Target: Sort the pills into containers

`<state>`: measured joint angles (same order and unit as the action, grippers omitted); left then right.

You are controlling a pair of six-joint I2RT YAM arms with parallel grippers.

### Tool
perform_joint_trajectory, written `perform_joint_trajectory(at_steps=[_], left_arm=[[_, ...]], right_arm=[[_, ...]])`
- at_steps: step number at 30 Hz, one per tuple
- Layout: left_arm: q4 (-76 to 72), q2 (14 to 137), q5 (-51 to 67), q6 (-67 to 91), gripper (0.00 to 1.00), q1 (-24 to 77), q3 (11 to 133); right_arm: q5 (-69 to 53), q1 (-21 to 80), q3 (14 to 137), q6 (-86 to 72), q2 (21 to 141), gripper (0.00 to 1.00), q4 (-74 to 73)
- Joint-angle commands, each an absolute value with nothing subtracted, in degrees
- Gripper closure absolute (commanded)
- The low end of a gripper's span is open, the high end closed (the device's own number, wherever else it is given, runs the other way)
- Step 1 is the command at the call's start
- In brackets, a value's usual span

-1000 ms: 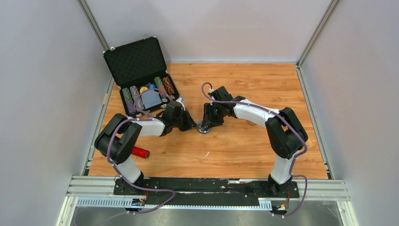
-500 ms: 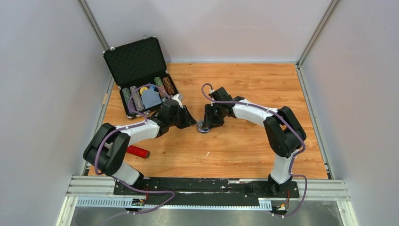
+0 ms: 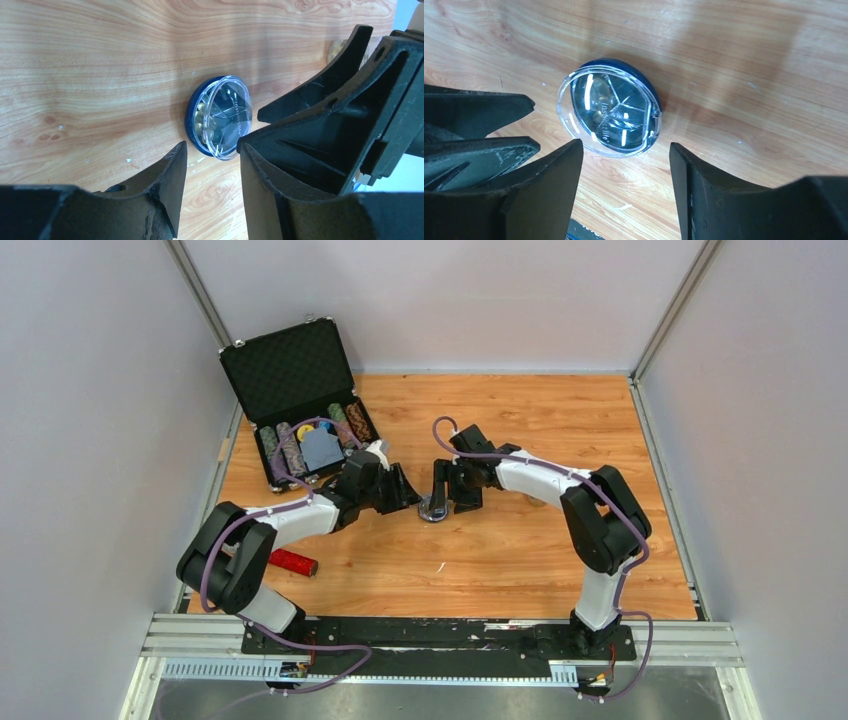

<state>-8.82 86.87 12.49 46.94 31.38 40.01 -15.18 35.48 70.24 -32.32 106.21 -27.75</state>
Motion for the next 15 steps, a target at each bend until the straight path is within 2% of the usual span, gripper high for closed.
perform_joint_trajectory(at_steps=[1, 11, 15], left_arm=[[-11.9, 87.5, 13.5, 45.2, 0.48, 31.5, 40.0], [-11.0, 94.4, 16.1, 44.2, 0.58, 31.5, 42.8], [-10.5, 94.8, 15.7, 43.5, 0.6, 31.4, 42.8]], right_arm=[[-12.6, 34.7, 71.7, -32.8, 105.9, 0.33, -28.9], [-13.9, 33.8, 75.1, -31.0, 109.6, 0.33, -29.4], [-14.9, 33.8, 75.2, -30.4, 110.4, 0.38, -29.4]])
